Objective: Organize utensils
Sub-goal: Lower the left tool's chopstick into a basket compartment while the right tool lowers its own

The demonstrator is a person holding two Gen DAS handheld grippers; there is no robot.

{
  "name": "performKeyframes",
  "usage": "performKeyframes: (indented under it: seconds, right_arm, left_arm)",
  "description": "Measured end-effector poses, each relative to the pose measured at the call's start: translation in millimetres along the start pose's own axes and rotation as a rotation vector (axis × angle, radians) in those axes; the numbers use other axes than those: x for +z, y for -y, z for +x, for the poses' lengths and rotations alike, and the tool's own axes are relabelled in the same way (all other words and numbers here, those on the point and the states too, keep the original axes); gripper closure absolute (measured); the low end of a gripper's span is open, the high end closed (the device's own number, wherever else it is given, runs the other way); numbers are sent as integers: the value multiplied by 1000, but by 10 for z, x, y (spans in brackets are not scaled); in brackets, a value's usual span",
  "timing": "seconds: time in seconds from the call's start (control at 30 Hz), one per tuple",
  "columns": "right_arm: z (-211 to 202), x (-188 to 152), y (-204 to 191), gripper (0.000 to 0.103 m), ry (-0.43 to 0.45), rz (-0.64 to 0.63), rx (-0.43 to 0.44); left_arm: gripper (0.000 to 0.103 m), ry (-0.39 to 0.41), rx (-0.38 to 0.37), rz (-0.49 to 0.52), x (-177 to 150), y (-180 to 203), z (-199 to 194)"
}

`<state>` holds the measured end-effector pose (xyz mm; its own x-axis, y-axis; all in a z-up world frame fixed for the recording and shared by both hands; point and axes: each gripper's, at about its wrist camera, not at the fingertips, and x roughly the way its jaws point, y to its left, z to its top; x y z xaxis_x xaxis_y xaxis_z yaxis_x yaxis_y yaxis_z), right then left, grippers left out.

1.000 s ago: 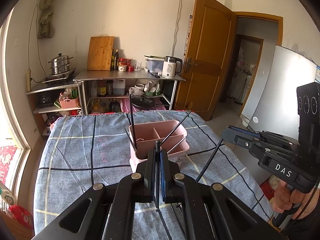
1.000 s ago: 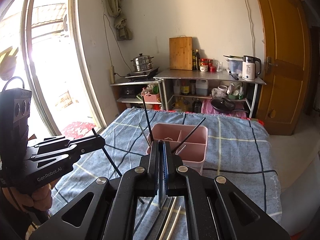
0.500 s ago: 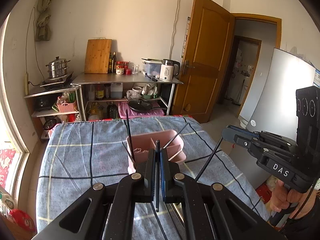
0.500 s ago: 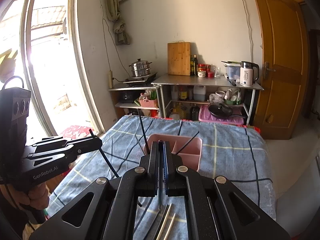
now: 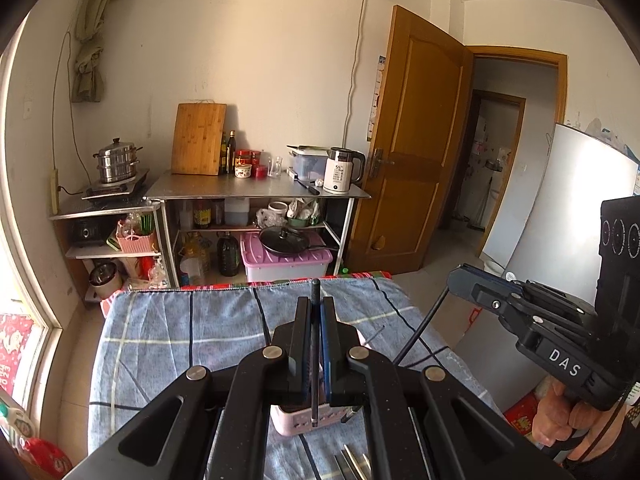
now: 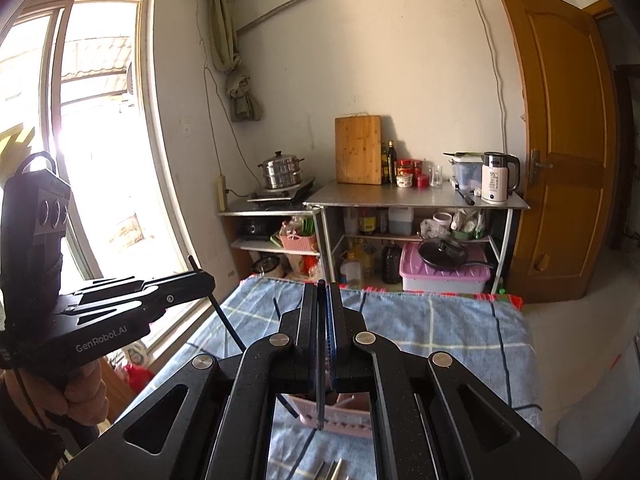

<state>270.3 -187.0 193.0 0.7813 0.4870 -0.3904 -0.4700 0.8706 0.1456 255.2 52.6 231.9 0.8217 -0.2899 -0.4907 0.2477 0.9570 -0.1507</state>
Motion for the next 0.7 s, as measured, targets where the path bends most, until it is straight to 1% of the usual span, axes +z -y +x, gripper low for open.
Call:
performKeyframes:
  seconds: [0.13,0.3,0.5,0.7]
  right_arm:
    - [86,107,39,99,11,7,-7]
    - [179,127,83,99,18,24,-8]
    - [368,25,127,99,-10,37,-15]
    - [536,-166,186,99,-59,47,-20]
  left_arm:
    - [99,4,12,-4,93,-45,98]
    - [99,0,27,-13,125,-102,271]
    - [99,-34,31,-37,-14,-186,526]
    - [99,-67,32,-55,-224,-270,729]
